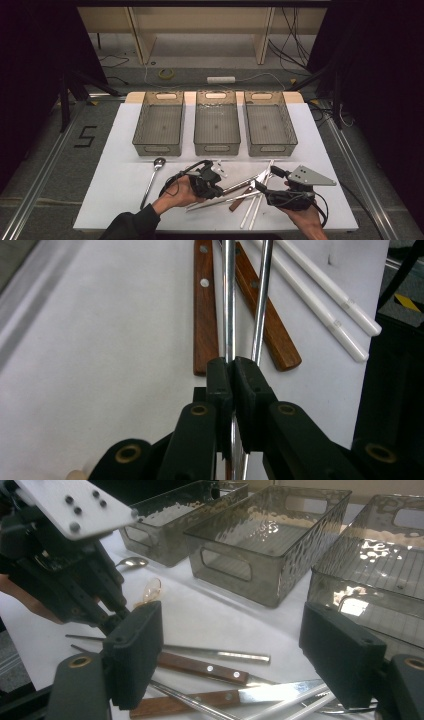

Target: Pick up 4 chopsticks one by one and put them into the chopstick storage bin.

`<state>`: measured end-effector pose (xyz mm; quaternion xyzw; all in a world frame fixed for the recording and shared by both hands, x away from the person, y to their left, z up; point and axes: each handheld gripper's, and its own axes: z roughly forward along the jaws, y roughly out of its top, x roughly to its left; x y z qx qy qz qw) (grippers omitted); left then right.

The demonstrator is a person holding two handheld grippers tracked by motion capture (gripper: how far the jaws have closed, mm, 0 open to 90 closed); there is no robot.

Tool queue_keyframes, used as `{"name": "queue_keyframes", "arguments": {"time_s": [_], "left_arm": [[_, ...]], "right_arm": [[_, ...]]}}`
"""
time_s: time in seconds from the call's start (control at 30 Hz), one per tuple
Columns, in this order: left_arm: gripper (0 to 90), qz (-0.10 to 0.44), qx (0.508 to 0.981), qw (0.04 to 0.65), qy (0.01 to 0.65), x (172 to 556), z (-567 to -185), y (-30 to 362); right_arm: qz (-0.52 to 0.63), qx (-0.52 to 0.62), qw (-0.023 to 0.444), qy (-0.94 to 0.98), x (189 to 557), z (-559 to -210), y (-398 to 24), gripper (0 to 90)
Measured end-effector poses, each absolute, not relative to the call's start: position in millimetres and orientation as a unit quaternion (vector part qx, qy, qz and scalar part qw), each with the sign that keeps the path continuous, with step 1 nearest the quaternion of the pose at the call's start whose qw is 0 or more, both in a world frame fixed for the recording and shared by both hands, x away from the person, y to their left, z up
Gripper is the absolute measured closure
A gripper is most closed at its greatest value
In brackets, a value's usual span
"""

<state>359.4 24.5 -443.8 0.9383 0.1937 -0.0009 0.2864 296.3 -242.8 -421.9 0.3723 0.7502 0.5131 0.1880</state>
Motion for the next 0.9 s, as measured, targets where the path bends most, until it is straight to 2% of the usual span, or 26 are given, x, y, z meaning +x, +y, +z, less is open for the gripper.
{"name": "queue_keyframes", "arguments": {"time_s": [0.37, 0.9], "left_arm": [[85.0, 0.009, 0.929, 0.308, 0.204, 358.1, -421.9, 33.2], [85.1, 0.034, 0.901, 0.349, 0.254, 376.7, -392.8, 79.0]], "right_arm": [[0.519, 0.372, 0.194, 0.745, 294.9, -420.7, -245.2, 26.7], [0.521, 0.375, 0.193, 0.742, 295.1, -421.6, -246.6, 26.4]]}}
